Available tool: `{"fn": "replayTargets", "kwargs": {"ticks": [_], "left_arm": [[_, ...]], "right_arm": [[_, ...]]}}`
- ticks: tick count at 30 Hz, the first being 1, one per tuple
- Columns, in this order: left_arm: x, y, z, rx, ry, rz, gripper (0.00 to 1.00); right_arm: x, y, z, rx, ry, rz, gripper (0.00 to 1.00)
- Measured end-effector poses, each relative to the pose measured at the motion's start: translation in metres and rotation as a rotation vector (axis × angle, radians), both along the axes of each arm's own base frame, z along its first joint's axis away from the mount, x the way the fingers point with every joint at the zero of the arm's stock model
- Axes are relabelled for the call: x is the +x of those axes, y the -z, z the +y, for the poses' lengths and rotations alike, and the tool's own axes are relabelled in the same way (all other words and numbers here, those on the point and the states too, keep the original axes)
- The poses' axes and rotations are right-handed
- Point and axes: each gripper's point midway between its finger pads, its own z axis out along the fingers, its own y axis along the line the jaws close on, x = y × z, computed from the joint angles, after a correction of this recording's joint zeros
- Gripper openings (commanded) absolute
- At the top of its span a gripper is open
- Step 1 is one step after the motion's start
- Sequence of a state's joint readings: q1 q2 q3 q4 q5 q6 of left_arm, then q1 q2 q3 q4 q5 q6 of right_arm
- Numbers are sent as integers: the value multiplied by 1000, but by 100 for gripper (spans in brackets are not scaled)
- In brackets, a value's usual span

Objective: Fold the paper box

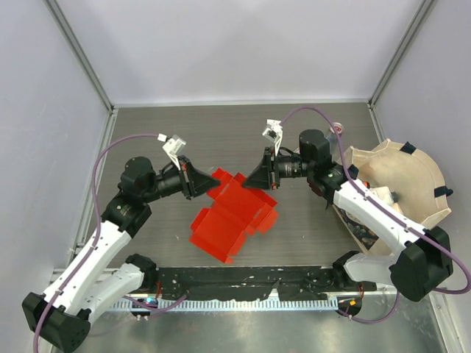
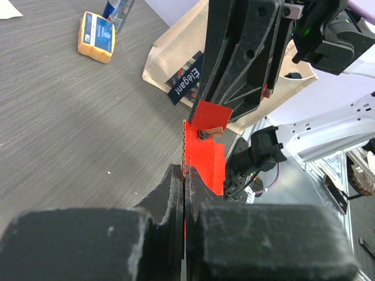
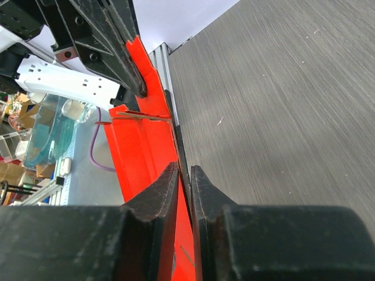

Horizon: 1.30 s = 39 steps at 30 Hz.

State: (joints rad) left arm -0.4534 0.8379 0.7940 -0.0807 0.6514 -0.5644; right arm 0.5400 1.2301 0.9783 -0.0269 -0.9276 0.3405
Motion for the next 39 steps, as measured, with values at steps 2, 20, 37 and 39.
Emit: {"fn": "replayTargets", "kwargs": {"ticks": [2, 20, 37, 39], "left_arm": [[-1, -1, 2, -2, -12, -7, 0], [33, 31, 19, 10, -251, 121, 68], [56, 101, 21, 127, -355, 304, 44], [56, 115, 20, 163, -361, 306, 42]], "right_arm": [[-1, 4, -1, -1, -1, 13, 19], [28, 41, -16, -197, 193, -32, 1], [64, 158, 5, -673, 129, -260, 1], [66, 167, 4, -699, 107, -273, 1]]}}
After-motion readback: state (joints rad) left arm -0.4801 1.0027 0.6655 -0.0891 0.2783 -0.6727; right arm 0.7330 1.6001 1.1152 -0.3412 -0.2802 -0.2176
